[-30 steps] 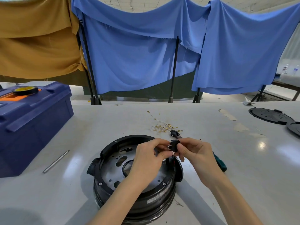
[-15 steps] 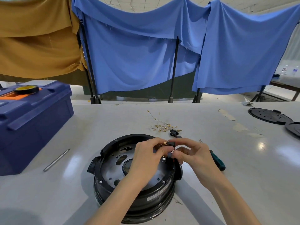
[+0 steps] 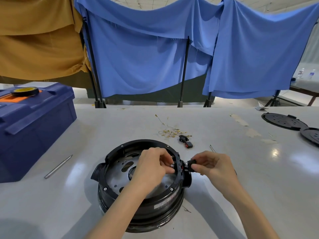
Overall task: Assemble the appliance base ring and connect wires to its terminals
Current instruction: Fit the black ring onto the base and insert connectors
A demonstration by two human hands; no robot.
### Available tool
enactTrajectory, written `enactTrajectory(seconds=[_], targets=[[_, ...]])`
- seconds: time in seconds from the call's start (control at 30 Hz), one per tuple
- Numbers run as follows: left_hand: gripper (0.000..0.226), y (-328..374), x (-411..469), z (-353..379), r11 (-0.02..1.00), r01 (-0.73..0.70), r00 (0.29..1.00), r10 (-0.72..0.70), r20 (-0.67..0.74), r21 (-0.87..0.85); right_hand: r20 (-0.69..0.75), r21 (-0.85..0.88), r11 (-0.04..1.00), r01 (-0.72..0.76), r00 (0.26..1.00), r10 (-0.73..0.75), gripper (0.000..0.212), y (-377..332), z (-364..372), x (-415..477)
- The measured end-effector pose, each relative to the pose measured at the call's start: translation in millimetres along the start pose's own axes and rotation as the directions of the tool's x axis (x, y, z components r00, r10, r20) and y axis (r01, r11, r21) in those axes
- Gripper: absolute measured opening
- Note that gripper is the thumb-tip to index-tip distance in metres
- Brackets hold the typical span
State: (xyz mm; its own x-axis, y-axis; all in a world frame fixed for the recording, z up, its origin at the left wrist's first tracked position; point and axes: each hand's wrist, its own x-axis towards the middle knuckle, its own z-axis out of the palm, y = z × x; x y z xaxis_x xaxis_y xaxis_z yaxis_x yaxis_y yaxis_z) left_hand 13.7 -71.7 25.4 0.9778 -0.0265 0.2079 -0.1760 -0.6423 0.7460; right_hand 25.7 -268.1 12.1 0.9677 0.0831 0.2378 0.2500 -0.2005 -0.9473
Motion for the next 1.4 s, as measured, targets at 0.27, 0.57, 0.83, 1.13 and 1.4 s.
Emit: enactTrajectory(seconds=[0.27, 0.57, 0.83, 1.13, 1.4], targets=[[0.013, 1, -2, 7, 0.998, 0.019, 0.998, -0.023, 0.064, 0.06, 0.017, -0.056, 0.998, -0.019, 1.0, 0.02, 0.022, 0, 7, -4], [0.015, -1, 0, 10, 1.0, 0.019, 0.998, -0.02, 0.059, 0.014, -0.017, -0.041, 0.999, -0.03, 0.999, 0.029, 0.028, 5, 13, -5], [0.032, -1, 1, 12, 1.0, 0.013, 0.998, -0.015, 0.057, 0.024, 0.015, -0.032, 0.999, -0.033, 0.999, 0.034, 0.029, 5, 13, -4], [0.023, -2, 1, 12, 1.0, 0.016, 0.998, -0.016, 0.065, 0.004, 0.027, -0.012, 0.999, -0.031, 0.999, 0.031, 0.029, 6, 15, -3], [0.016, -3, 2, 13, 1.0, 0.021, 0.995, -0.019, 0.094, -0.023, 0.025, -0.09, 0.996, -0.021, 0.999, 0.023, 0.03, 4, 19, -3]])
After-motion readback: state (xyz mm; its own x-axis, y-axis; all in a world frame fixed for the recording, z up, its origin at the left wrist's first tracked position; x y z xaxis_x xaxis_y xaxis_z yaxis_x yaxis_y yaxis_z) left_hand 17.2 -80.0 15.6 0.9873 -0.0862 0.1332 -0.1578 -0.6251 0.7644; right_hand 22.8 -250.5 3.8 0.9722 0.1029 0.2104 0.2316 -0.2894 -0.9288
